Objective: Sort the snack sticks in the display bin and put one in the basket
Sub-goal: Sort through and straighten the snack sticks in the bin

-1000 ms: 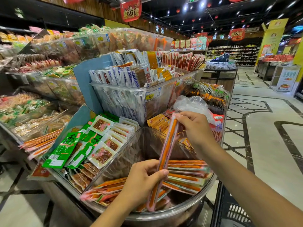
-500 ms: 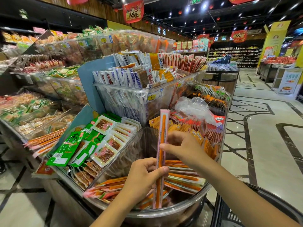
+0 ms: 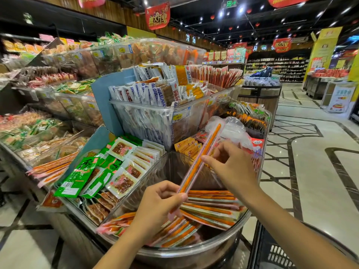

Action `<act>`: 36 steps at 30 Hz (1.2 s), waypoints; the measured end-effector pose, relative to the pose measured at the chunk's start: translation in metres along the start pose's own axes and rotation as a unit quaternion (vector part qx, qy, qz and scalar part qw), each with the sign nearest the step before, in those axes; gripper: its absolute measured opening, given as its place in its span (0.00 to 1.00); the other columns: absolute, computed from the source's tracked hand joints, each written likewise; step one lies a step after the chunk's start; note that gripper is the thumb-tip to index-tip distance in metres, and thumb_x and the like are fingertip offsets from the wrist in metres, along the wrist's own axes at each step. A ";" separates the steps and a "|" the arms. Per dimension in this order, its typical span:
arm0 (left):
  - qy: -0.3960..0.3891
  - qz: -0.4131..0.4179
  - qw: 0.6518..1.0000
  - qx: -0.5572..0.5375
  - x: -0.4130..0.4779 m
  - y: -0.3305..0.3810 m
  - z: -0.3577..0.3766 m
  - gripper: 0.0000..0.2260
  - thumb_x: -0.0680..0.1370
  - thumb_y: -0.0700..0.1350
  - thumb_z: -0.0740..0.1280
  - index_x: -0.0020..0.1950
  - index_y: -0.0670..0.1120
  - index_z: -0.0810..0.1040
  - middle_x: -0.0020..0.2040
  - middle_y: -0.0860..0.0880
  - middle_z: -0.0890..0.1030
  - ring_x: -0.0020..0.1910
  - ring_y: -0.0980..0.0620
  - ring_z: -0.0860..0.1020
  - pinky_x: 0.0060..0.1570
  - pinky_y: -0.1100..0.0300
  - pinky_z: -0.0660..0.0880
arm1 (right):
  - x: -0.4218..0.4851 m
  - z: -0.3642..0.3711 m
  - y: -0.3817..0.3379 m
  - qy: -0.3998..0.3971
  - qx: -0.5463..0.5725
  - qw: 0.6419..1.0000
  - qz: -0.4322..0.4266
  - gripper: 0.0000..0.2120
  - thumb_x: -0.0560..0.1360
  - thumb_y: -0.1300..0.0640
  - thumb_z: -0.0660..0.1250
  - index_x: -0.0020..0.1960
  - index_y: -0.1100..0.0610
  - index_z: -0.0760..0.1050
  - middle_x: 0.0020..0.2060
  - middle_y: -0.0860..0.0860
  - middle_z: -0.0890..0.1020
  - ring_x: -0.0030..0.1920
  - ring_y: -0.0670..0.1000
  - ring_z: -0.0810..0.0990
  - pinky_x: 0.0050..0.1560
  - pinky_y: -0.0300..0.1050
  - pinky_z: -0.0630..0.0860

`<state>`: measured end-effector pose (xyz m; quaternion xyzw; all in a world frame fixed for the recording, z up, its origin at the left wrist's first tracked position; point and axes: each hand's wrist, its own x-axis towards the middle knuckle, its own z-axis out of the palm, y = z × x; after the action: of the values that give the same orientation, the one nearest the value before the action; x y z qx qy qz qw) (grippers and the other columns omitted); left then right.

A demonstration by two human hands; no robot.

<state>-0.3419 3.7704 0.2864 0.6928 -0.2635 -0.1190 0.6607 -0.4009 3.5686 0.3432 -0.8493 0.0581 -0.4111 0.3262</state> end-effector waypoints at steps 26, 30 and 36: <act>0.005 0.161 0.977 0.140 0.029 0.083 -0.007 0.03 0.78 0.39 0.72 0.46 0.44 0.86 0.33 0.51 0.83 0.30 0.56 0.77 0.31 0.67 0.72 | -0.001 0.000 -0.027 -0.094 0.212 0.971 0.048 0.04 0.80 0.52 0.68 0.48 0.50 0.82 0.40 0.49 0.84 0.39 0.48 0.81 0.41 0.40 0.79; -0.038 0.184 0.962 0.196 0.029 0.082 0.006 0.05 0.79 0.40 0.70 0.48 0.45 0.86 0.38 0.49 0.85 0.36 0.51 0.82 0.35 0.65 0.77 | 0.005 -0.005 -0.026 -0.087 0.202 0.975 0.026 0.04 0.78 0.55 0.71 0.45 0.50 0.82 0.37 0.43 0.83 0.40 0.42 0.80 0.41 0.35 0.76; -0.014 0.229 0.946 0.229 0.035 0.079 0.009 0.02 0.80 0.41 0.70 0.50 0.45 0.82 0.35 0.49 0.85 0.33 0.49 0.83 0.33 0.58 0.79 | 0.005 -0.006 -0.023 -0.092 0.159 0.983 0.017 0.08 0.78 0.55 0.69 0.41 0.51 0.81 0.33 0.42 0.80 0.38 0.43 0.78 0.39 0.36 0.73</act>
<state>-0.3344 3.7452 0.3693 0.7446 -0.4442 0.0898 0.4901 -0.4063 3.5815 0.3628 -0.8194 -0.0236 -0.3299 0.4682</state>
